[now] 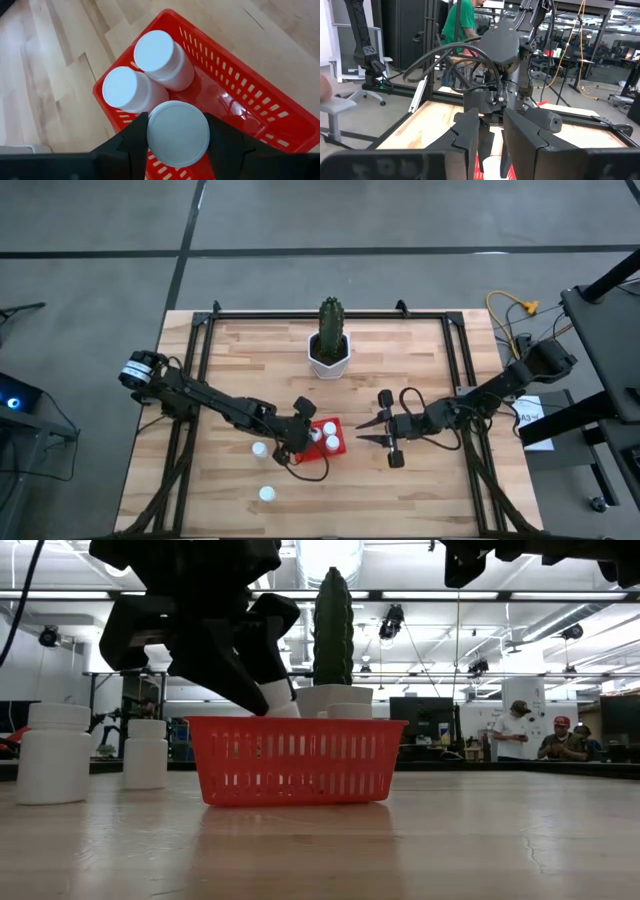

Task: Pick and place pill bottles into a basket
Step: Put the white pill bottle into the red bin

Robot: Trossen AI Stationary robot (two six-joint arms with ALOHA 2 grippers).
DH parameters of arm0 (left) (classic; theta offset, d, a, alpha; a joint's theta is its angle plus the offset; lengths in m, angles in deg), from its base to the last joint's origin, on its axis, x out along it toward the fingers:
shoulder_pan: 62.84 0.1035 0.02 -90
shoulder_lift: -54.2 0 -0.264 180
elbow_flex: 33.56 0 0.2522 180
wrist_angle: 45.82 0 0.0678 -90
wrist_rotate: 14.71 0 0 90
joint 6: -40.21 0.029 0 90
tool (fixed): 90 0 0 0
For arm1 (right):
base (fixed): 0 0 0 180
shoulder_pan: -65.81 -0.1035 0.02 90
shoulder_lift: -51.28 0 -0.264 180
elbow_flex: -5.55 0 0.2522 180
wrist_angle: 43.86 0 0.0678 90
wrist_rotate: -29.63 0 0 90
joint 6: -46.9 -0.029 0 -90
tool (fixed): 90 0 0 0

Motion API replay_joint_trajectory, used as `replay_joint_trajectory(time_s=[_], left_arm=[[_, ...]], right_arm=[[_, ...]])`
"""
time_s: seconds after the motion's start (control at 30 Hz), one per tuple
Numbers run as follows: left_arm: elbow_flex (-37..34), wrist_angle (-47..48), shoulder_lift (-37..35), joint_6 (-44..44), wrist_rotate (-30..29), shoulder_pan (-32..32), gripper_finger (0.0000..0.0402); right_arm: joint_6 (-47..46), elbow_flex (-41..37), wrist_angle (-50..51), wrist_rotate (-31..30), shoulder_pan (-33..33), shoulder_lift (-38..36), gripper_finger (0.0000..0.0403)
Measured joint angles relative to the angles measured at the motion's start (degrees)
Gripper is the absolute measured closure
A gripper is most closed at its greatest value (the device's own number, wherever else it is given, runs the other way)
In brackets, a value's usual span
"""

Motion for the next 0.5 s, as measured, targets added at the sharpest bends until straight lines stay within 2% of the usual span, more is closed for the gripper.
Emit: replay_joint_trajectory(time_s=[0.2,0.37,0.5], left_arm=[[-0.2,-0.1,0.0,0.0,0.0,0.2,0.0255],[-0.3,-0.3,0.0,0.0,-0.2,0.2,0.0220],[-0.3,-0.6,0.0,0.1,-0.6,0.2,0.0213]], right_arm=[[0.0,0.0,0.0,0.0,0.0,0.0,0.0326],[0.0,0.0,0.1,0.0,0.0,0.0,0.0322],[0.0,0.0,0.1,0.0,0.0,0.0,0.0322]])
